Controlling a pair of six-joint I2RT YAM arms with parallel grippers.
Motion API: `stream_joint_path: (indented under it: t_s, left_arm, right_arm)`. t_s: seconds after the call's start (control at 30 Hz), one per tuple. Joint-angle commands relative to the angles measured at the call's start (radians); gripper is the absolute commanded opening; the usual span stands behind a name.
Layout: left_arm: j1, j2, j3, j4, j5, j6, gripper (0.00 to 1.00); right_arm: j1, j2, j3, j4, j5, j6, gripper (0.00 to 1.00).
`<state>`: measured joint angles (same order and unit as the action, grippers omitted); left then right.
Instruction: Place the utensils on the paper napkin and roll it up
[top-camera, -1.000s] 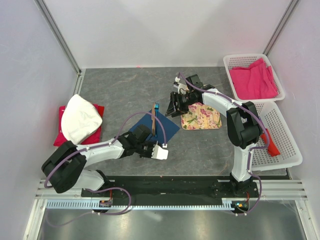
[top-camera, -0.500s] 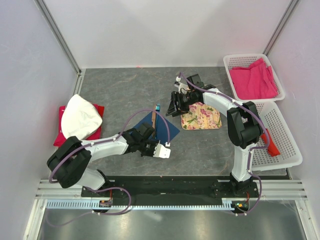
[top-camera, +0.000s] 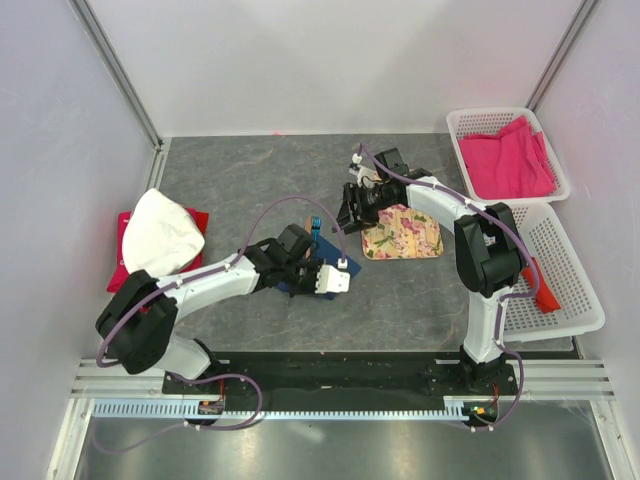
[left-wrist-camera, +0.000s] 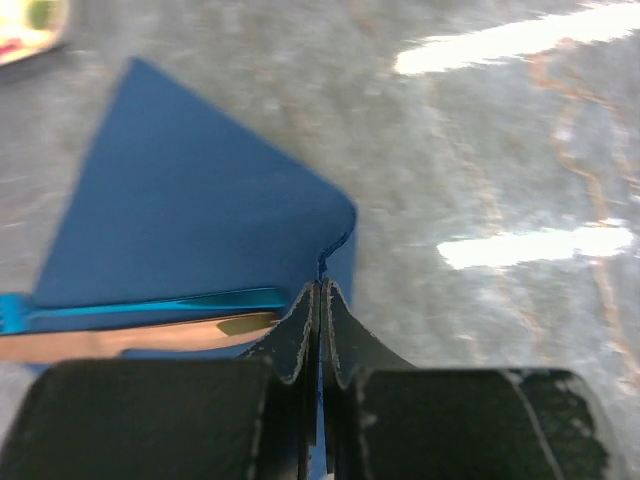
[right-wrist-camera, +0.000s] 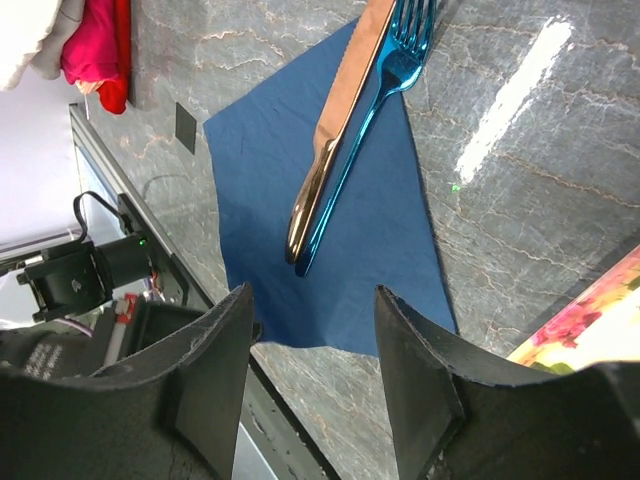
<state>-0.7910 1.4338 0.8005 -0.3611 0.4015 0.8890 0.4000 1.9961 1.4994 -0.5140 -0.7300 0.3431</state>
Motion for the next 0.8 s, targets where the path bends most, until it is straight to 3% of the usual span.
stream_joint_path:
  t_s: [0.0, 0.17, 0.47, 0.63, 0.77]
  left_arm:
    - [0.05, 0.046, 0.06, 0.027, 0.036, 0.028, 0.02]
    - [0.101, 0.091, 0.081, 0.085, 0.042, 0.053, 0.02]
    - [0.144, 0.093, 0.033, 0.223, 0.025, 0.022, 0.02]
    - [0.145, 0.091, 0.006, 0.272, 0.01, 0.01, 0.02]
    - [0.147, 0.103, 0.002, 0.28, -0.001, 0.01, 0.02]
  right_arm:
    - [-0.007, -0.025, -0.025, 0.0, -0.037, -0.012, 0.57]
    - [-0.012, -0.04, -0.056, 0.0, -0.046, -0.015, 0.53]
    - [-0.009, -0.029, -0.136, 0.052, -0.129, 0.065, 0.31]
    - [-0.001, -0.026, -0.191, 0.091, -0.175, 0.1, 0.28]
    - [0.013, -0.025, -0.202, 0.097, -0.195, 0.114, 0.19]
